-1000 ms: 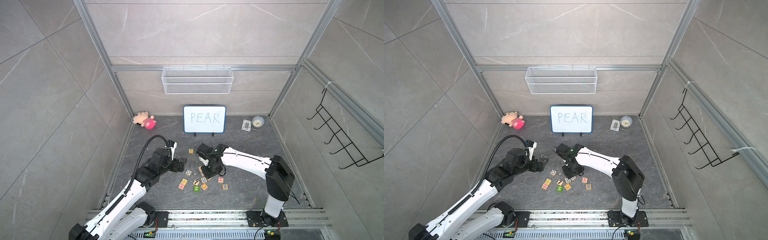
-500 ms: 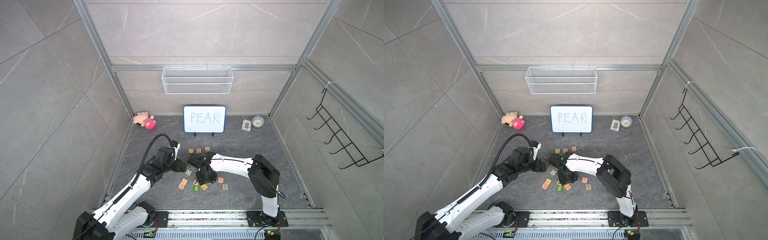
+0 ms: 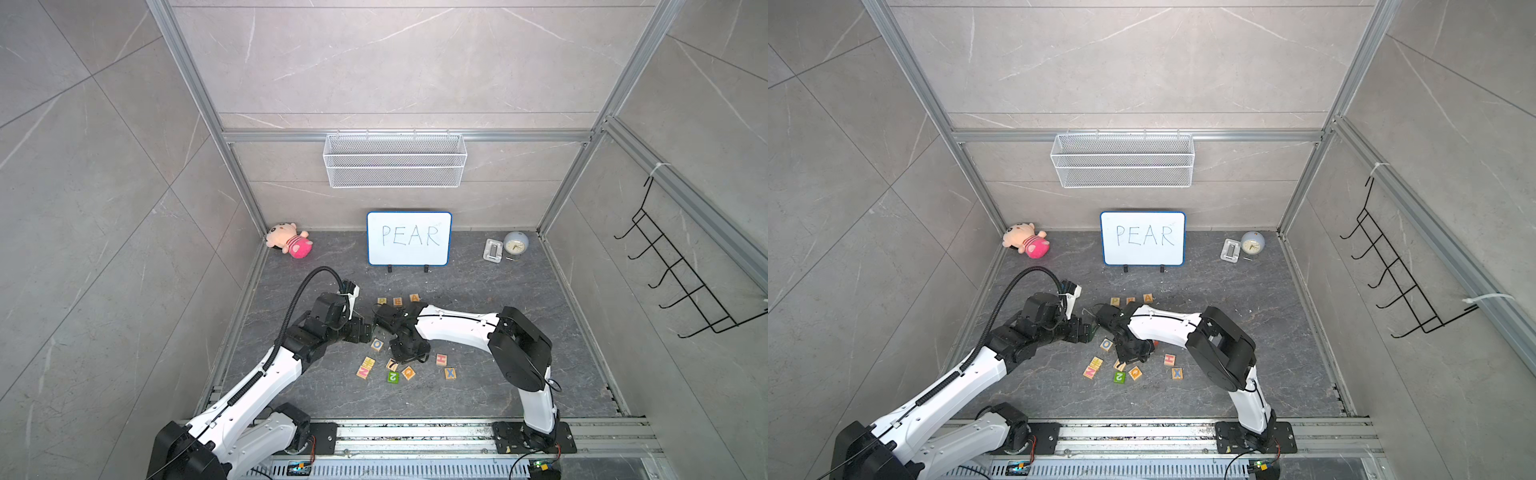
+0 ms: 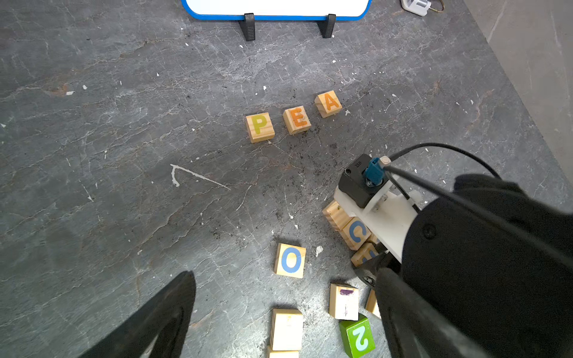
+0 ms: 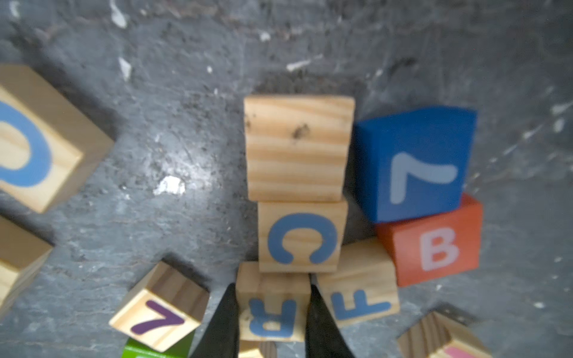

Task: Spell the uppercase word “pear” with letter blocks
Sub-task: Pick up the letter block from the center of the board, then place the letter block at the center of the board.

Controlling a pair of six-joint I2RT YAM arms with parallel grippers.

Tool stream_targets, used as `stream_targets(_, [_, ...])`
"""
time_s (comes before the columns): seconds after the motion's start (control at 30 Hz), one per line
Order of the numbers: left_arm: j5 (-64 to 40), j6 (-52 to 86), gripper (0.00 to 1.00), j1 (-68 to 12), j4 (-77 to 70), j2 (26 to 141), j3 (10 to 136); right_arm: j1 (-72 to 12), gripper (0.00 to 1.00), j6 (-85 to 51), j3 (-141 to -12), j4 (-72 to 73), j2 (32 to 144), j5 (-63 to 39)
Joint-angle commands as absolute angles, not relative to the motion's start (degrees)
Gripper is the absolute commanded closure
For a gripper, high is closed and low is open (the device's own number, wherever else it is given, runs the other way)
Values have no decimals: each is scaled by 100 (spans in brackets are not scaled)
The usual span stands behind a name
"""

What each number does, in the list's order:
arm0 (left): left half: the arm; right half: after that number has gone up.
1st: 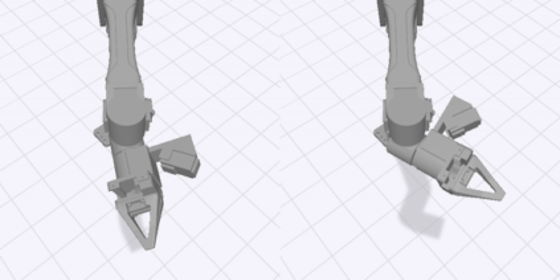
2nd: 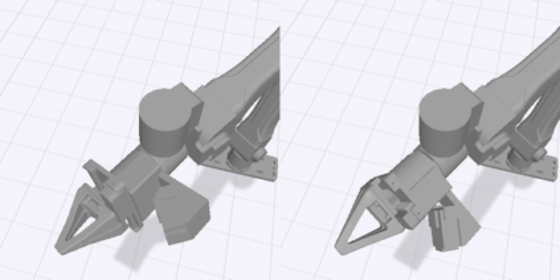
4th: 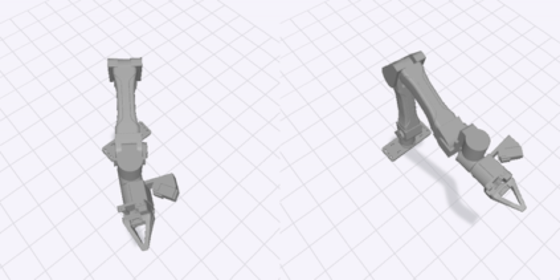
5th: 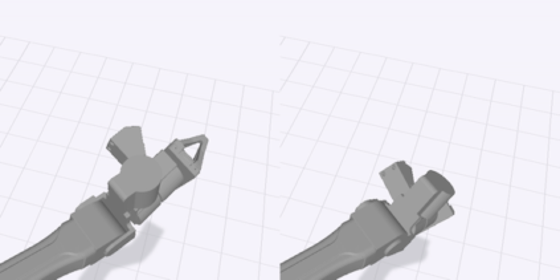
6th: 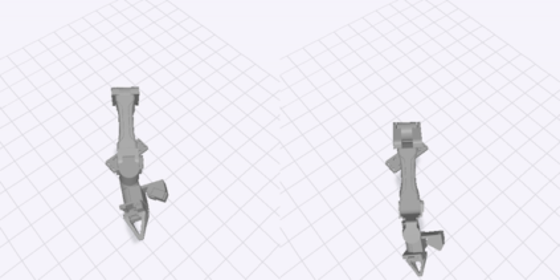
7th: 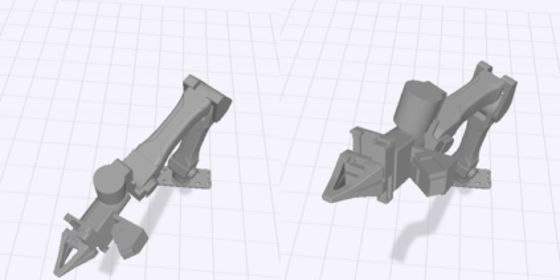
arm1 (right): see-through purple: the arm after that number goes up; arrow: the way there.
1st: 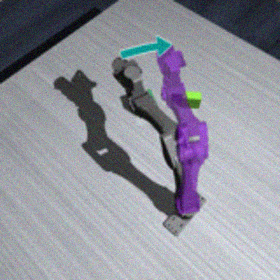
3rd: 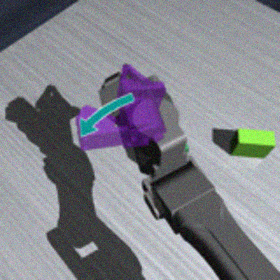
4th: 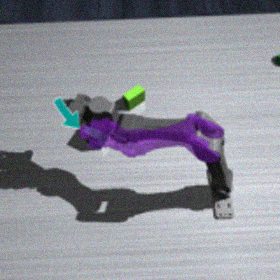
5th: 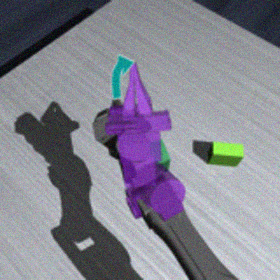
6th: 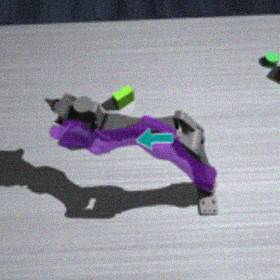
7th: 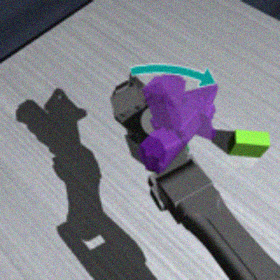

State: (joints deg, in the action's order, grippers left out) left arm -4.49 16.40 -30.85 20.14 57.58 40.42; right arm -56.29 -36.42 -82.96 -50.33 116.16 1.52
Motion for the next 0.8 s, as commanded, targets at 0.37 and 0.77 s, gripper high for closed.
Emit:
stream_targets(0.37, [-1326, 1201, 7, -3129, 1031, 6433, 4671, -3353, 78, -1285, -10346, -6387, 11482, 92])
stream_targets(0.77, [-1765, 786, 7, -3146, 891, 6904, 4910, -3112, 75, -207, -11550, -6621, 12885, 299])
